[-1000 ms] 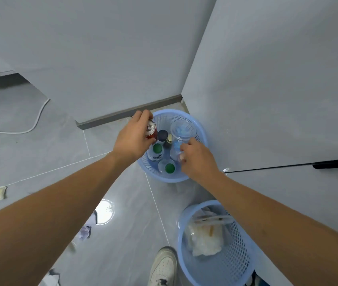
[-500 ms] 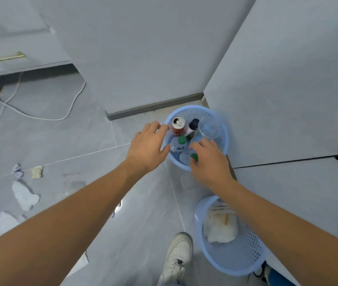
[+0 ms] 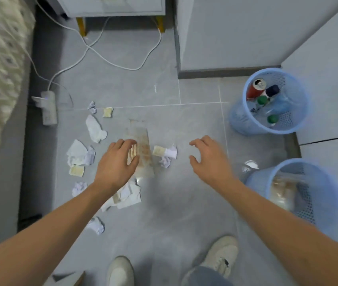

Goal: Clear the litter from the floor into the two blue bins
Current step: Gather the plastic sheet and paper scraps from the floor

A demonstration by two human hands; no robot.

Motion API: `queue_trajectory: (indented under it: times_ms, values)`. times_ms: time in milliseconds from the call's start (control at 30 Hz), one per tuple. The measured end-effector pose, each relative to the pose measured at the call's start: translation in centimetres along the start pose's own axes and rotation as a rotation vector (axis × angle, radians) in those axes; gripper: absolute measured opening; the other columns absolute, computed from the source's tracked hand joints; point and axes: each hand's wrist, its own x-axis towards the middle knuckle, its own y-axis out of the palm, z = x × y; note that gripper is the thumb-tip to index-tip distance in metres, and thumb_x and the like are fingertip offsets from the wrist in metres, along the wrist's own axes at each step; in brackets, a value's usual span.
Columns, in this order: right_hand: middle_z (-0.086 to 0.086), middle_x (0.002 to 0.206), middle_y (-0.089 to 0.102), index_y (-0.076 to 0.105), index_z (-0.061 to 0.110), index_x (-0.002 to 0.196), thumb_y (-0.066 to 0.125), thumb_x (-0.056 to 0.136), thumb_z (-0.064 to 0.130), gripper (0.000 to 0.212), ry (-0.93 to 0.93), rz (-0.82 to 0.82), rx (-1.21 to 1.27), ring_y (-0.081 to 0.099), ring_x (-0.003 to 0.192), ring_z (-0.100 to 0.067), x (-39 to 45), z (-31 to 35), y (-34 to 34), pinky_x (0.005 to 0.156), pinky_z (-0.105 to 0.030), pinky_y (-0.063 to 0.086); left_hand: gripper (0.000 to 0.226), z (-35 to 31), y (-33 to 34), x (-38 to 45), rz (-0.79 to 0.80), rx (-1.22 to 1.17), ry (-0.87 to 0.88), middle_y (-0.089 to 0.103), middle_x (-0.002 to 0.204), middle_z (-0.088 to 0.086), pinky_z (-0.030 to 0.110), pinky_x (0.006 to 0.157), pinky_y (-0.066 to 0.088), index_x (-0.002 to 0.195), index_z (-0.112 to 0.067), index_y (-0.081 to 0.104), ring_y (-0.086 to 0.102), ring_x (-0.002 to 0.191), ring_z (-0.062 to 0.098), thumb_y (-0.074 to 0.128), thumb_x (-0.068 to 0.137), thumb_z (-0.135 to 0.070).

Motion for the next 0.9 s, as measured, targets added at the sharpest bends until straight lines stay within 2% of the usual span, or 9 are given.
queue_trajectory:
  times_ms: [167, 300, 433, 567, 633, 767, 900]
  values:
    - [-0.001, 0.122, 0.050, 0.057, 0.023, 0.129, 0.069, 0.089, 0.030, 0.043, -0.026, 0.190, -0.083, 0.055, 0.105, -0.028, -1.0, -0.5, 8.4, 0.079, -0.042, 0.054, 0.037, 7.4, 5.3, -4.9, -0.013, -0.061, -0.042, 0.059, 0.116, -0.004, 0.043, 0.082, 0.053, 0.130, -0.025, 0.055, 0.055, 0.111, 0.023, 0.060, 0.095, -0.037]
    - [-0.002, 0.129, 0.046, 0.055, 0.025, 0.132, 0.075, 0.085, 0.031, 0.052, -0.086, 0.195, -0.133, 0.048, 0.111, -0.030, -0.2, -1.3, 14.6, 0.069, -0.036, 0.048, 0.036, 13.3, 8.6, -6.4, -0.049, -0.031, -0.117, 0.059, 0.116, -0.003, 0.044, 0.079, 0.053, 0.127, -0.024, 0.055, 0.054, 0.112, 0.024, 0.061, 0.094, -0.037]
    - [-0.007, 0.143, 0.041, 0.055, 0.024, 0.133, 0.079, 0.079, 0.038, 0.060, -0.129, 0.155, -0.148, 0.041, 0.121, -0.034, 1.6, -2.1, 19.5, 0.073, -0.032, 0.042, 0.041, 17.6, 11.6, -7.5, -0.063, 0.014, -0.094, 0.058, 0.116, -0.001, 0.043, 0.079, 0.052, 0.127, -0.024, 0.058, 0.054, 0.110, 0.025, 0.060, 0.093, -0.047]
    - [-0.008, 0.143, 0.040, 0.052, 0.027, 0.138, 0.081, 0.075, 0.045, 0.072, -0.073, 0.141, -0.132, 0.039, 0.123, -0.036, 3.4, -3.4, 22.1, 0.078, -0.035, 0.044, 0.055, 19.6, 15.2, -8.3, -0.043, 0.109, 0.020, 0.054, 0.115, -0.005, 0.038, 0.072, 0.052, 0.125, -0.027, 0.057, 0.052, 0.103, 0.021, 0.051, 0.086, -0.065]
    - [-0.007, 0.142, 0.040, 0.054, 0.029, 0.135, 0.079, 0.075, 0.045, 0.067, -0.107, 0.124, -0.171, 0.039, 0.123, -0.036, 3.7, -4.1, 22.8, 0.078, -0.037, 0.048, 0.059, 19.9, 17.0, -8.5, -0.040, 0.128, 0.068, 0.053, 0.115, -0.005, 0.038, 0.071, 0.051, 0.123, -0.027, 0.058, 0.052, 0.100, 0.022, 0.052, 0.083, -0.070]
    - [-0.006, 0.135, 0.043, 0.061, 0.027, 0.124, 0.078, 0.077, 0.047, 0.053, -0.184, 0.085, -0.232, 0.044, 0.115, -0.034, 4.3, -5.5, 24.3, 0.071, -0.039, 0.053, 0.064, 20.1, 20.1, -8.3, -0.017, 0.167, 0.091, 0.050, 0.122, -0.003, 0.040, 0.075, 0.051, 0.132, -0.032, 0.053, 0.050, 0.106, 0.023, 0.061, 0.081, -0.070]
    - [-0.007, 0.119, 0.047, 0.064, 0.018, 0.105, 0.078, 0.081, 0.043, 0.037, -0.282, 0.039, -0.211, 0.043, 0.100, -0.033, 3.9, -6.0, 25.9, 0.066, -0.038, 0.049, 0.064, 20.4, 21.7, -8.0, 0.043, 0.214, 0.072, 0.049, 0.126, 0.000, 0.040, 0.076, 0.050, 0.138, -0.033, 0.046, 0.050, 0.111, 0.027, 0.073, 0.081, -0.047]
